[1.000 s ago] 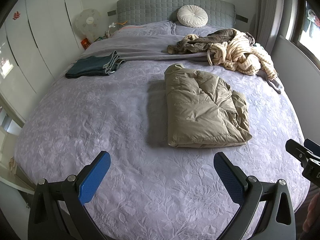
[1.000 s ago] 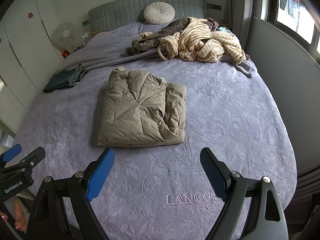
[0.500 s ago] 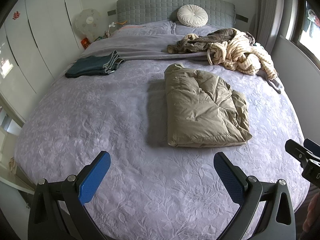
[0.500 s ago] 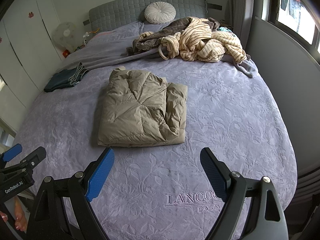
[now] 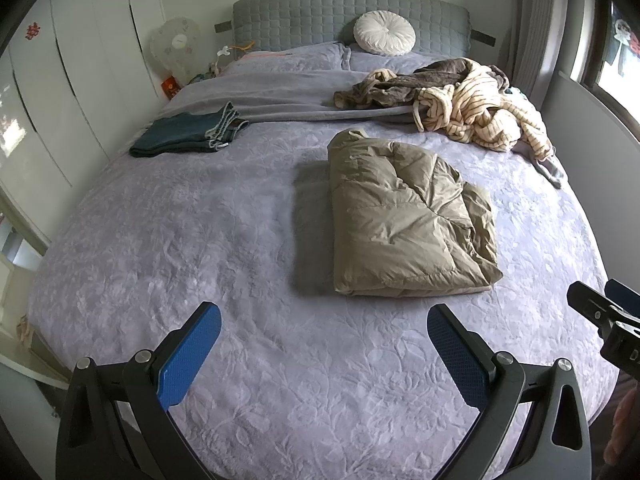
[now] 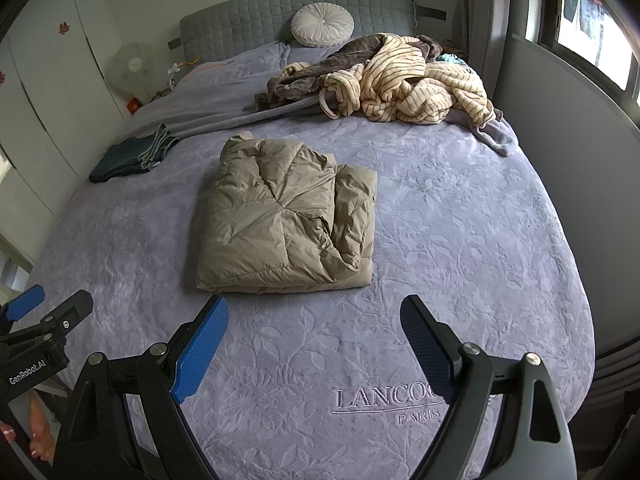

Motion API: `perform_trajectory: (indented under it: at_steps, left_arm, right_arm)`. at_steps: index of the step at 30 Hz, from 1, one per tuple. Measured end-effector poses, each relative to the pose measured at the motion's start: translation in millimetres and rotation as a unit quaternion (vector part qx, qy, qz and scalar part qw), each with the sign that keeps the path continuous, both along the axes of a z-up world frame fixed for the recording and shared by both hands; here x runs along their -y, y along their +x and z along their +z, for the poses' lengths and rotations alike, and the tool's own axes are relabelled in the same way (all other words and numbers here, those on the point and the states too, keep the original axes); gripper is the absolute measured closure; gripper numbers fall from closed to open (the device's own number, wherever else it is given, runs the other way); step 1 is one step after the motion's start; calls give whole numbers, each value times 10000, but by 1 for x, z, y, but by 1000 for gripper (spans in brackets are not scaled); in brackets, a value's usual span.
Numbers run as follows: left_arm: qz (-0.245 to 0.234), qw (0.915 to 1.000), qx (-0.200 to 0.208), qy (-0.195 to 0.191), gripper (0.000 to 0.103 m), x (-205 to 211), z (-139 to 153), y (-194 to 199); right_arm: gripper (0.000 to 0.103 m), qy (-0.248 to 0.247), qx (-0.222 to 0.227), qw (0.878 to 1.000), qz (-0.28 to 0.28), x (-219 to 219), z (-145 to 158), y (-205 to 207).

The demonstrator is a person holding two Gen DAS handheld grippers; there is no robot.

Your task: Fold large clothes

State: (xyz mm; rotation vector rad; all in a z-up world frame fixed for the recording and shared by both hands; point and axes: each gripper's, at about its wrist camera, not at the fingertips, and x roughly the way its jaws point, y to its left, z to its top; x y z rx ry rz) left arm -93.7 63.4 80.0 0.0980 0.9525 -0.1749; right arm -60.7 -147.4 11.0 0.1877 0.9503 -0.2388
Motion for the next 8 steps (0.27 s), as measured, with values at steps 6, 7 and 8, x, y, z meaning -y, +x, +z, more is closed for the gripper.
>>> perform_trajectory:
  at_steps: [6, 7, 8]
  left_arm:
    - [-99, 9999, 29, -34, 0, 0, 5, -2]
    - [-111, 9999, 17, -32, 0, 2, 5, 1]
    - [-107, 9999, 10, -32, 0, 2, 5, 2]
  right_arm:
    - [14, 0, 4, 10000, -2, 0, 1, -1]
    - [14, 0, 6, 10000, 0, 0, 0, 0]
    - [14, -3, 5, 10000, 2, 0, 1, -1]
